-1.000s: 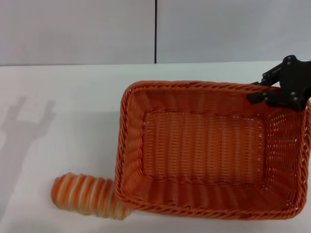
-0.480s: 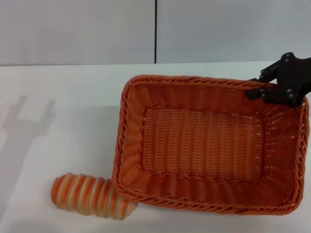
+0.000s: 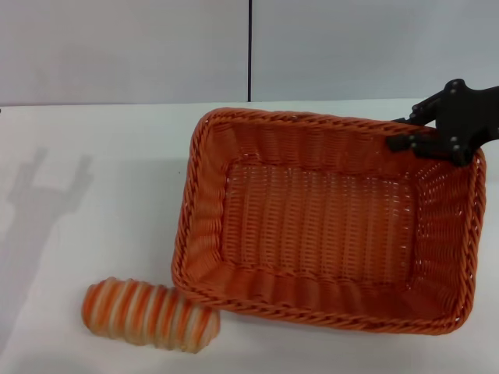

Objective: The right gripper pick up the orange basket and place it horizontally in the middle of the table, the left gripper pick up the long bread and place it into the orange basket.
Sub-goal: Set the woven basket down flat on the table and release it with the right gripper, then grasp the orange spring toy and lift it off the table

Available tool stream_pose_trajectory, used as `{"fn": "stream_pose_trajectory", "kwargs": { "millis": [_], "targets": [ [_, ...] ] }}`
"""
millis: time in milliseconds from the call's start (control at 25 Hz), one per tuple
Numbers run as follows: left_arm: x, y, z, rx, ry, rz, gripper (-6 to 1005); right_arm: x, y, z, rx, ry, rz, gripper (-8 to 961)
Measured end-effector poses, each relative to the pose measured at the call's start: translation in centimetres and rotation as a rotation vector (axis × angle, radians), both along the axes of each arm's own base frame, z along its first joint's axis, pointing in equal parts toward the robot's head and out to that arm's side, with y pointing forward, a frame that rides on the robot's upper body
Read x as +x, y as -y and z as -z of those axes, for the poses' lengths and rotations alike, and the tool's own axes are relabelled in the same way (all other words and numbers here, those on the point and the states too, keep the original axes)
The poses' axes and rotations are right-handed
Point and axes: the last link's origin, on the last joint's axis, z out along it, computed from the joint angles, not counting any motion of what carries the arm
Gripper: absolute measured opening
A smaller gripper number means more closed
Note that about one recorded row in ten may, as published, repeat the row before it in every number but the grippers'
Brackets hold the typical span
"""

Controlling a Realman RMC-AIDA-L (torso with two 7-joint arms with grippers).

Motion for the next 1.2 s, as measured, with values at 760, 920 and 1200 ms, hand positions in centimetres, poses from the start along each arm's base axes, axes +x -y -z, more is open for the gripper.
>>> {"fn": "stream_pose_trajectory", "kwargs": {
  "millis": [760,920,1200],
  "targets": [
    [-0.2,-0.4,0.1,-0.014,-0.008,-0.02,775,-1.3,-1.0,0.9,0.038,-0.008,-0.028,488],
    [-0.3,-0.6,0.1,-0.017,-0.011,-0.025,774,-1.6,-1.1,0.8,0.058,-0.039,-0.033,595],
    [-0.3,-0.7,-0.1,-0.014,-0.021,-0.02,773,-1.4,-0.3,-1.7,0.205,-0.294,-0.012,588]
  ]
}}
